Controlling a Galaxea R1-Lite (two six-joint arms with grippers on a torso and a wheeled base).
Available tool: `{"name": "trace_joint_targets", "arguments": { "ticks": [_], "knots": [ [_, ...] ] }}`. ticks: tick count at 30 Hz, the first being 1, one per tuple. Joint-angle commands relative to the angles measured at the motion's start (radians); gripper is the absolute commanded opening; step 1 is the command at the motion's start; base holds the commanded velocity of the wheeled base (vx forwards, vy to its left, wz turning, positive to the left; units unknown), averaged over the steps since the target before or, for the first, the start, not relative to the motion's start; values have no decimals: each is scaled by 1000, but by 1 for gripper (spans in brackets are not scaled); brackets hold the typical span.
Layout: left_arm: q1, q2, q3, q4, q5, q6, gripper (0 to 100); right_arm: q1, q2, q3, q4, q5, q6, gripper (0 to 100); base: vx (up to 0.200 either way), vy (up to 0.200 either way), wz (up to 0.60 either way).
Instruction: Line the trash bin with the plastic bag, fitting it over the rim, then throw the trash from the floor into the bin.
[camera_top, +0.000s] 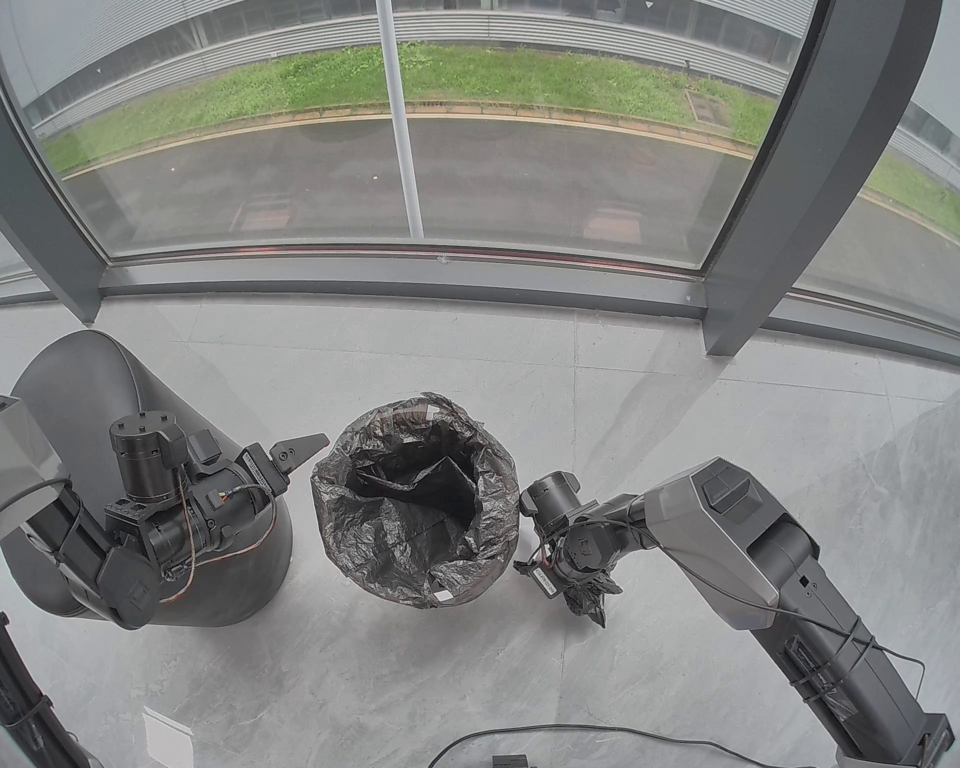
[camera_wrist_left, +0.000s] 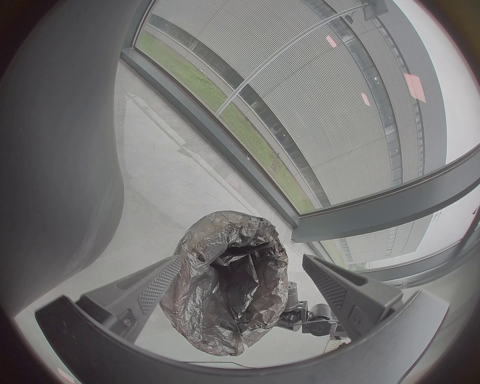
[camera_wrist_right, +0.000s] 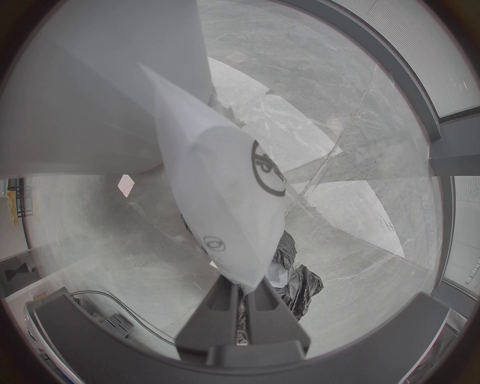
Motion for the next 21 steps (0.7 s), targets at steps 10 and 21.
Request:
{"name": "trace_joint_targets", "arguments": {
  "ticks": [10, 21],
  "knots": [
    [2, 0, 0, 0, 0, 0, 100, -85, -137, 0, 127, -6, -5, 0, 0, 0, 0],
    [3, 0, -1, 0, 2, 0, 100, -22, -488, 0, 194, -72, -4, 0, 0, 0, 0]
  ]
}}
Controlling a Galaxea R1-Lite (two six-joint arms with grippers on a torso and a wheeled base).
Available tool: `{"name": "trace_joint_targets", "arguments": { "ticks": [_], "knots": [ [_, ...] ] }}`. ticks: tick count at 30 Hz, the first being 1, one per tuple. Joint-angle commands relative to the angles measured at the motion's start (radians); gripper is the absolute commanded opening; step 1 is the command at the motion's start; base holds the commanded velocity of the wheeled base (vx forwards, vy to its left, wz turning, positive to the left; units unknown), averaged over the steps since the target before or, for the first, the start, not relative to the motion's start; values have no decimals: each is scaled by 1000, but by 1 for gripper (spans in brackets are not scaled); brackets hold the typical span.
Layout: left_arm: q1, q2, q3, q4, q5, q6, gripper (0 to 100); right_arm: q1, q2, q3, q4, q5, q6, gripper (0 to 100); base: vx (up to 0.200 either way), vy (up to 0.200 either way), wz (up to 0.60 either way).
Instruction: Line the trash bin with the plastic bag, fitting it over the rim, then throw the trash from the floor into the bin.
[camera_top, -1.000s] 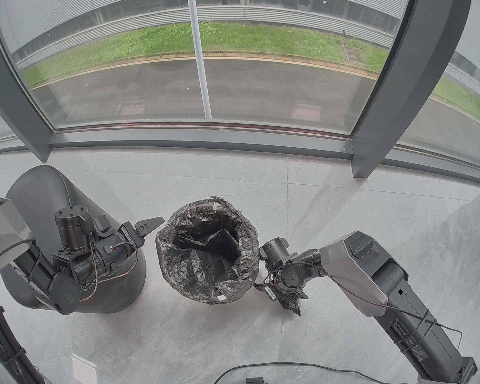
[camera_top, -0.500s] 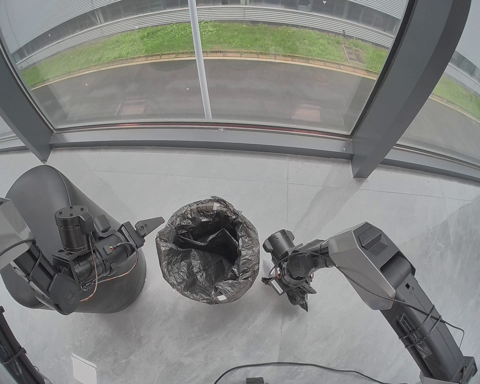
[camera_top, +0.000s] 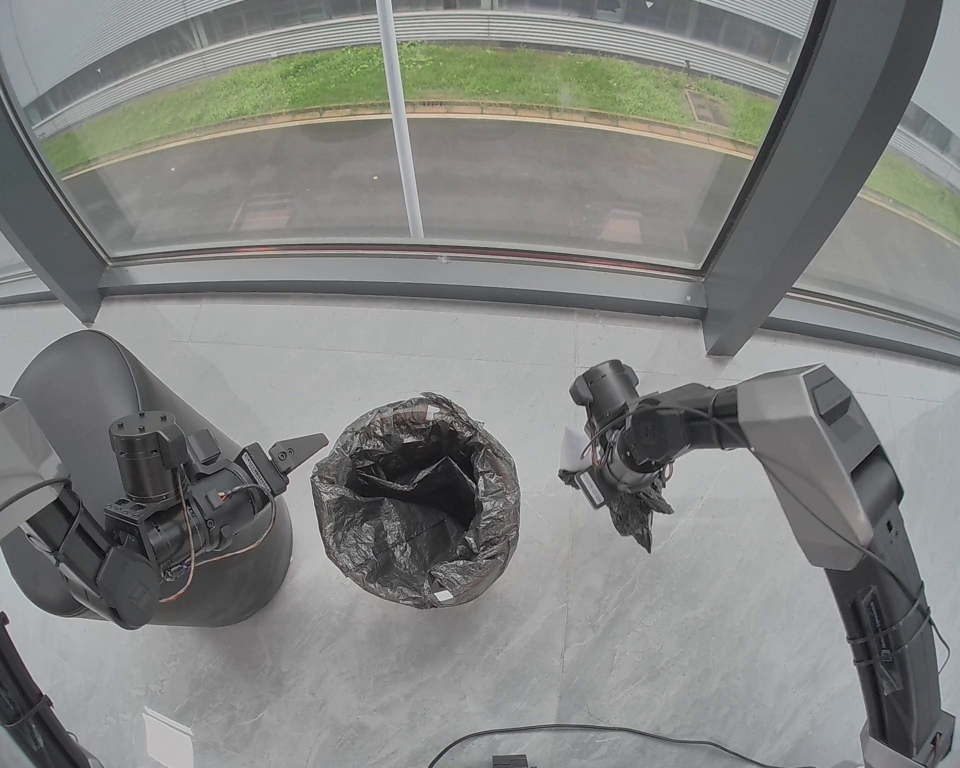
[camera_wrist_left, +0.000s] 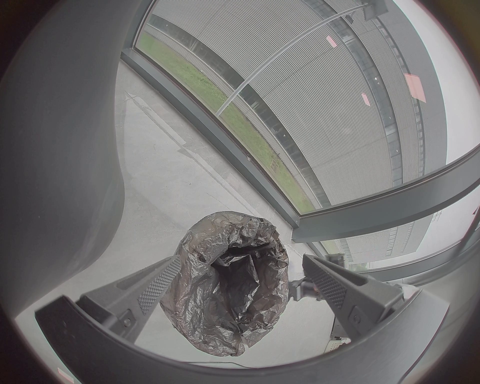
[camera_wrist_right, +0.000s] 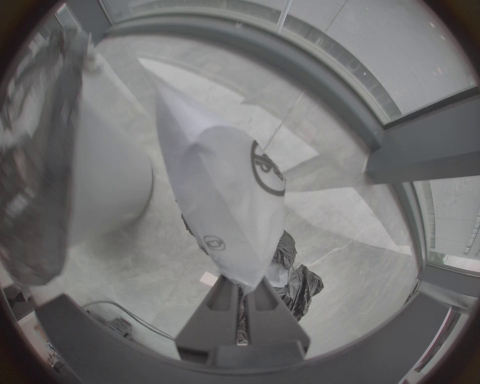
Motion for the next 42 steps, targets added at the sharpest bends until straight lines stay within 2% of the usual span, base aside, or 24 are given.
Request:
{"name": "trace_joint_targets", "arguments": {
  "ticks": [1, 3, 4, 5, 7, 10, 12, 18, 24, 34, 42],
  "knots": [
    [2, 0, -1, 0, 0, 1, 100, 88, -220, 0, 18, -12, 0, 0, 0, 0, 0],
    [3, 0, -1, 0, 0, 0, 100, 158, -273, 0, 26, -12, -3, 0, 0, 0, 0],
    [3, 0, -1, 0, 0, 0, 100, 169, -279, 0, 27, -13, -3, 0, 0, 0, 0],
    [3, 0, 0, 0, 2, 0, 100, 232, -307, 0, 34, -16, -18, 0, 0, 0, 0],
    [3, 0, -1, 0, 2, 1, 100, 287, -330, 0, 29, -21, -44, 0, 0, 0, 0],
    [3, 0, -3, 0, 2, 1, 100, 388, -358, 0, 20, -82, -84, 0, 0, 0, 0],
    [3, 0, -3, 0, 2, 1, 100, 454, -367, 0, 3, -101, -118, 0, 0, 0, 0],
    [3, -5, -1, 0, 4, 1, 100, 563, -365, 0, -28, -108, -138, 0, 0, 0, 0],
    [3, -9, 0, 0, 4, 1, 100, 580, -329, 0, -32, -105, -131, 0, 0, 0, 0],
    [5, -12, 0, -2, 5, 1, 100, 493, -218, 0, -175, -104, -135, 0, 0, 0, 0],
    [5, -11, 0, -2, 5, 1, 100, 482, -197, 0, -253, -107, -138, 0, 0, 0, 0]
  ]
}}
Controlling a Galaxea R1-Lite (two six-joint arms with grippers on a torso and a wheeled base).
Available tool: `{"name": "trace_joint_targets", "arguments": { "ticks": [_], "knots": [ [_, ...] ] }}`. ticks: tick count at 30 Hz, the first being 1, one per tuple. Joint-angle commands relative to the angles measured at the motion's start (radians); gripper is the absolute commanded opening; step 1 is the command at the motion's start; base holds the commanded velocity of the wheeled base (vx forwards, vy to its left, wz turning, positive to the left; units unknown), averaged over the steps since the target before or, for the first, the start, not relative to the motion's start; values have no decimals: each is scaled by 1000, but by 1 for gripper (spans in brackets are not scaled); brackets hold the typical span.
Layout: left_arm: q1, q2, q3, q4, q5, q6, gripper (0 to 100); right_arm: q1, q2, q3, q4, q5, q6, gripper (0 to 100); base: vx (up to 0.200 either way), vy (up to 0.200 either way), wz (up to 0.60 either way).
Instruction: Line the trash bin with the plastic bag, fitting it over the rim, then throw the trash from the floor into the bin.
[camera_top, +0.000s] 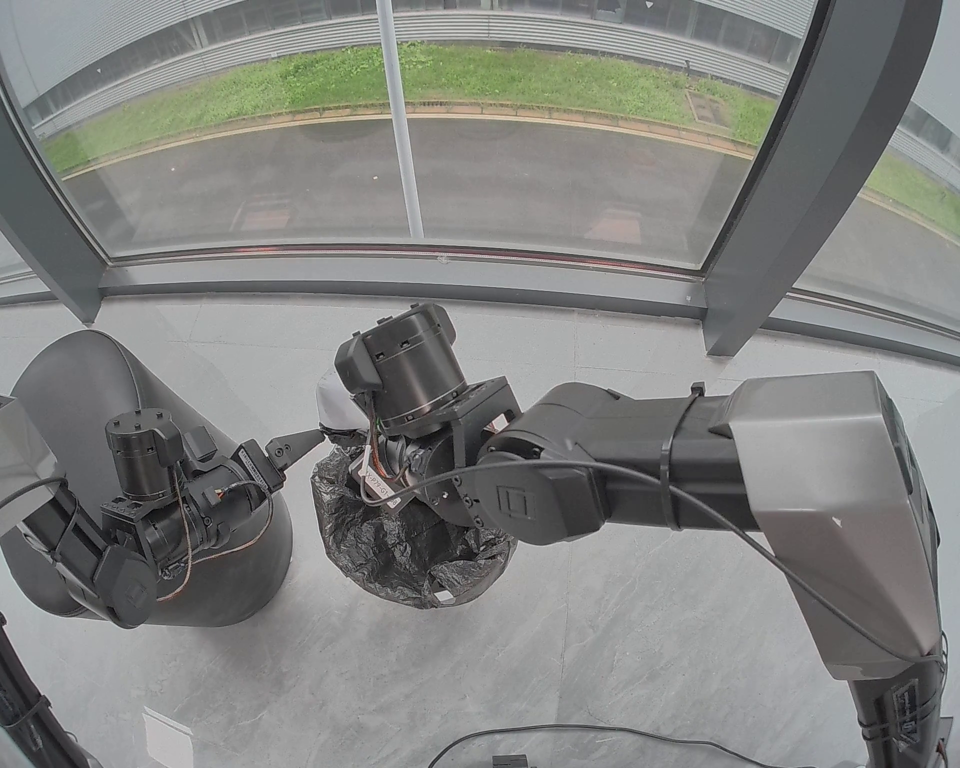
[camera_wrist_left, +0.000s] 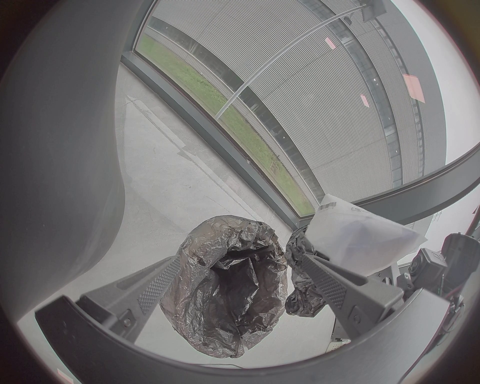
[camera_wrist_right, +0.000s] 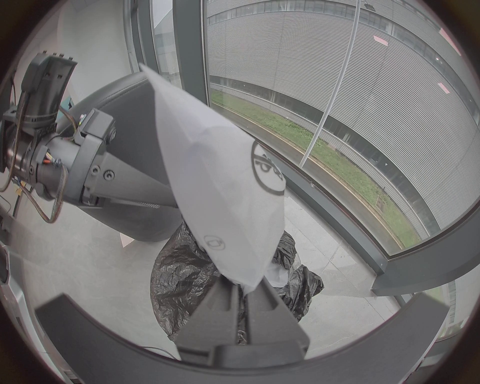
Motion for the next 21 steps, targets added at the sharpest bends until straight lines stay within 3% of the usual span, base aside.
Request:
{"name": "trace_joint_targets", "arguments": {
  "ticks": [1, 3, 4, 21],
  "knots": [
    [0, 1, 0, 0, 0, 0, 100, -4, 23, 0, -5, -1, -2, 0, 0, 0, 0],
    [0, 1, 0, 0, 0, 0, 100, -1, 23, 0, -5, -1, 0, 0, 0, 0, 0],
    [0, 1, 0, 0, 0, 0, 100, -1, 23, 0, -5, -1, 0, 100, 0, 0, 0],
    [0, -1, 0, 0, 0, 0, 100, -4, 62, 0, -50, -1, 23, 100, 0, 0, 0]
  ]
}}
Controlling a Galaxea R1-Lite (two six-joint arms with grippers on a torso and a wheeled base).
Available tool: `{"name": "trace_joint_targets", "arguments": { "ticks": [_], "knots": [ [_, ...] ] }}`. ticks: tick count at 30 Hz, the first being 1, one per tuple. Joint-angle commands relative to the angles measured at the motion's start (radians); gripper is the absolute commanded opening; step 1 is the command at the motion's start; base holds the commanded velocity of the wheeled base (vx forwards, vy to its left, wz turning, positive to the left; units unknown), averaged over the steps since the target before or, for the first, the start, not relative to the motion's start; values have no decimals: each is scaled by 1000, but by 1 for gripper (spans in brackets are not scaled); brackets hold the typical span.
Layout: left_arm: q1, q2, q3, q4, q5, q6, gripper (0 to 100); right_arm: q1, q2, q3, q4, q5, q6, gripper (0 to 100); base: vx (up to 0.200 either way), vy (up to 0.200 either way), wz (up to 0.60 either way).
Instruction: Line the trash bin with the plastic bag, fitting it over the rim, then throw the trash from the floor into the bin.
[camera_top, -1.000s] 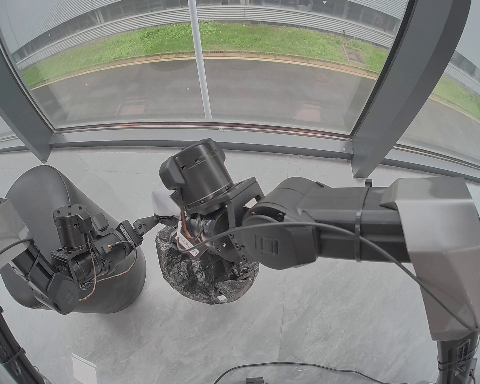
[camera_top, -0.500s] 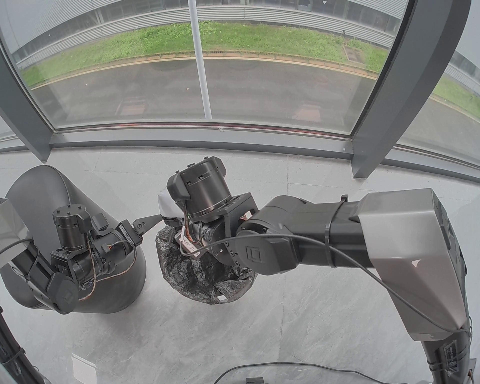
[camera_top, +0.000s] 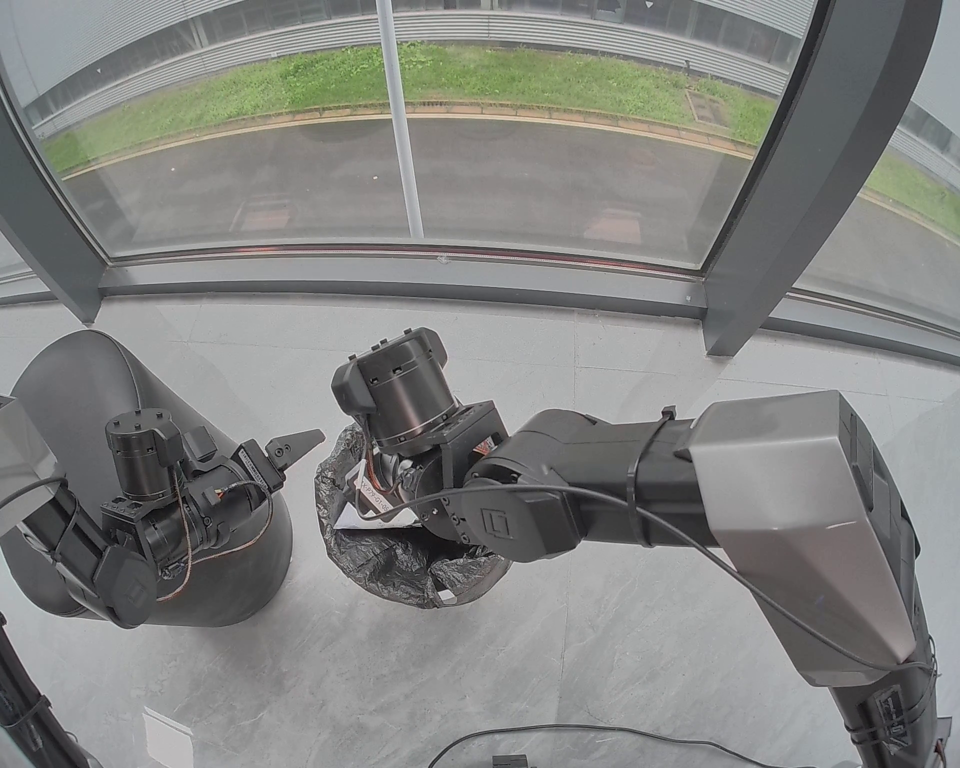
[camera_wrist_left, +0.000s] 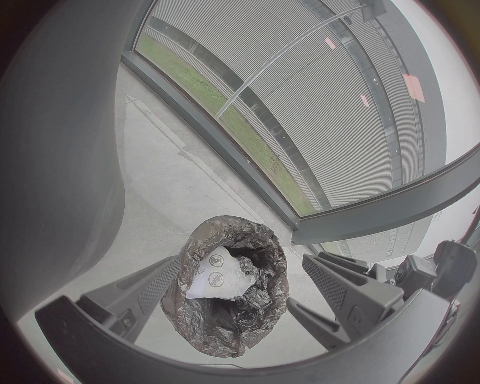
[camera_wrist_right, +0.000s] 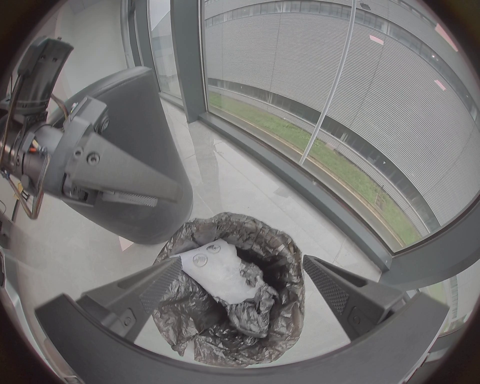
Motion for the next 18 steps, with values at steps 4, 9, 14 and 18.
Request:
{"name": "trace_joint_targets", "arguments": {
  "ticks": [4, 9, 14, 18],
  "knots": [
    [0, -1, 0, 0, 0, 0, 100, -24, -11, 0, 258, 23, 210, 100, 0, 0, 0],
    [0, -1, 0, 0, -1, 0, 100, -90, -108, 0, 591, 376, 523, 100, 0, 0, 0],
    [0, -1, 0, 0, 0, 0, 100, -162, -131, 0, 699, 637, 557, 100, 0, 0, 0],
    [0, 2, 0, 0, 0, 0, 100, -164, -108, 0, 616, 611, 549, 100, 0, 0, 0]
  ]
}}
